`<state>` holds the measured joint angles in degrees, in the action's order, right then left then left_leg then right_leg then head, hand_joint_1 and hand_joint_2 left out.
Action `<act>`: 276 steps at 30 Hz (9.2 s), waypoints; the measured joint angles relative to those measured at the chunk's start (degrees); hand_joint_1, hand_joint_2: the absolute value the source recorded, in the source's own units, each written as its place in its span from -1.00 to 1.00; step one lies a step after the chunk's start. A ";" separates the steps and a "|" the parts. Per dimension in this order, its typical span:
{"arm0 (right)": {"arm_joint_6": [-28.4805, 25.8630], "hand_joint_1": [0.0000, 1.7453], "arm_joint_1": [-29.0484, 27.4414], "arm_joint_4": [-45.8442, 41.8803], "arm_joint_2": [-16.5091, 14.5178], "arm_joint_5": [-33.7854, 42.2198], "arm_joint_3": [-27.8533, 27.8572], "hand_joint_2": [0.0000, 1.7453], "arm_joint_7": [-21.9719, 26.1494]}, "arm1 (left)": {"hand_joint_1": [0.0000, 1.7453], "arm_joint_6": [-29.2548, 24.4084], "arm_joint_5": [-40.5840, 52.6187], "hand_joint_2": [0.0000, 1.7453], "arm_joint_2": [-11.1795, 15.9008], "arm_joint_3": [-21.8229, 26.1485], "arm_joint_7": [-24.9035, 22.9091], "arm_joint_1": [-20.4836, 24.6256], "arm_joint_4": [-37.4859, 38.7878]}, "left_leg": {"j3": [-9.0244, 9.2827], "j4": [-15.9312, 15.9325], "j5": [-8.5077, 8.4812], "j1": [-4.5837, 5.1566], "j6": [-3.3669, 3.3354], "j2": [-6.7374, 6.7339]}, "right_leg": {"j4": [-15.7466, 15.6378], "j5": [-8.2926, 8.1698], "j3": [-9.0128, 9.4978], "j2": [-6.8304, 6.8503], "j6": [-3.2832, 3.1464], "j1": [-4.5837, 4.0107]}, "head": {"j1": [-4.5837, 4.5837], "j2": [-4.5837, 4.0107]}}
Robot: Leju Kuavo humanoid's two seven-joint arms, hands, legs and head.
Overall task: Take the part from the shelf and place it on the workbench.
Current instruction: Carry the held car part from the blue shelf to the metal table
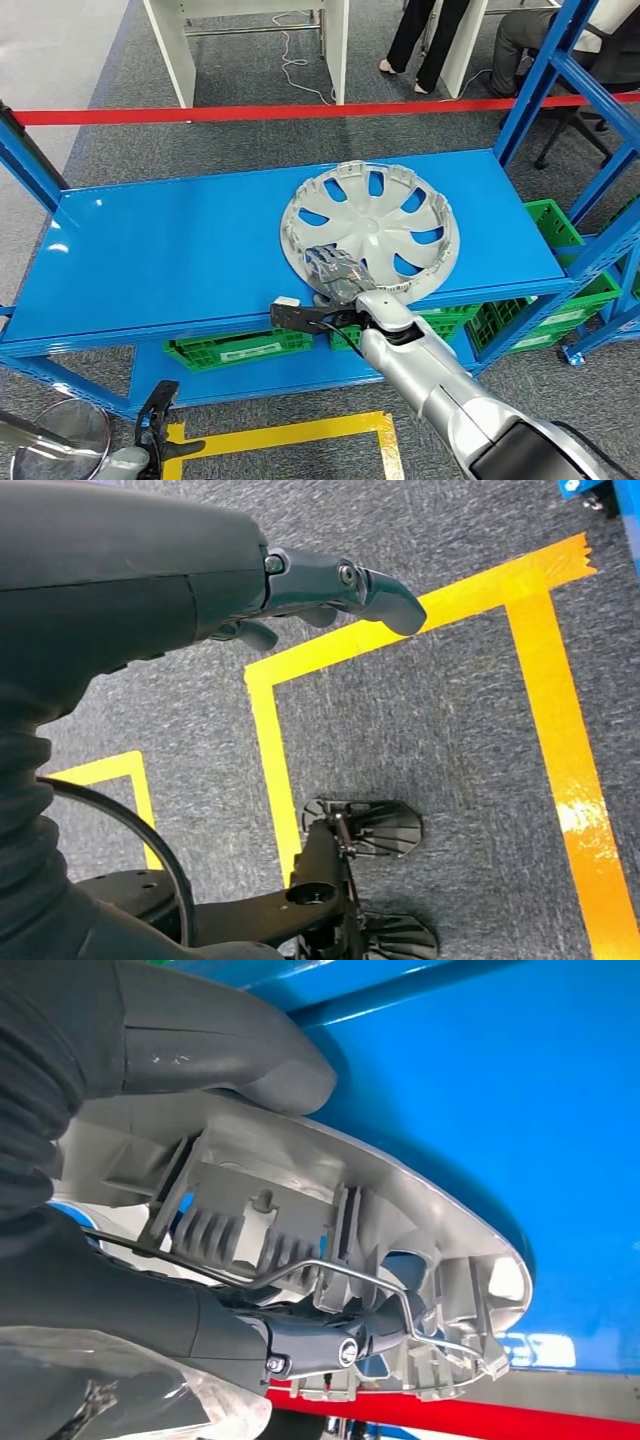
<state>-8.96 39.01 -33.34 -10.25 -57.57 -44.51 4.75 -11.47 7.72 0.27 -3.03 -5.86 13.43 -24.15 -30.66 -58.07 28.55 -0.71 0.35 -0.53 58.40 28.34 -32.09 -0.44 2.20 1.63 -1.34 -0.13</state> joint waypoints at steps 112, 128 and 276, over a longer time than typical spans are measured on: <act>2.87 1.00 9.86 -17.73 6.23 1.31 -8.44 1.00 5.02 | -1.00 -13.26 -4.19 1.00 -6.60 18.08 14.42 -0.55 1.57 | -0.72 -0.08 0.00 0.02 0.00 0.01 | 0.01 -0.01 -0.69 0.02 0.01 0.02 | -0.01 0.00; 2.44 1.00 9.47 -22.01 7.55 2.98 -10.37 1.00 5.09 | -1.00 -10.08 -4.50 1.00 -6.72 18.36 12.54 -0.77 1.57 | -0.91 -0.54 0.10 0.15 -0.14 0.03 | -0.08 -0.12 -0.71 0.05 0.16 0.23 | 0.02 0.00; 2.42 1.00 -6.33 -30.03 23.42 2.72 -1.40 1.00 0.89 | -1.00 -8.82 6.66 1.00 -9.12 19.28 17.21 -11.44 11.00 | -2.79 -3.80 2.49 0.19 -0.13 -3.71 | -0.23 -1.96 -3.04 2.45 -1.44 -0.90 | -0.91 0.00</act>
<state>-6.54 32.68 -63.37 13.17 -54.86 -45.90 5.64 -20.29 14.38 -8.85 16.25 11.35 1.99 -13.15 -33.45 -61.87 31.04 -0.52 0.22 -4.24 58.16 26.38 -35.14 2.02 0.76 0.73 -2.25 -0.13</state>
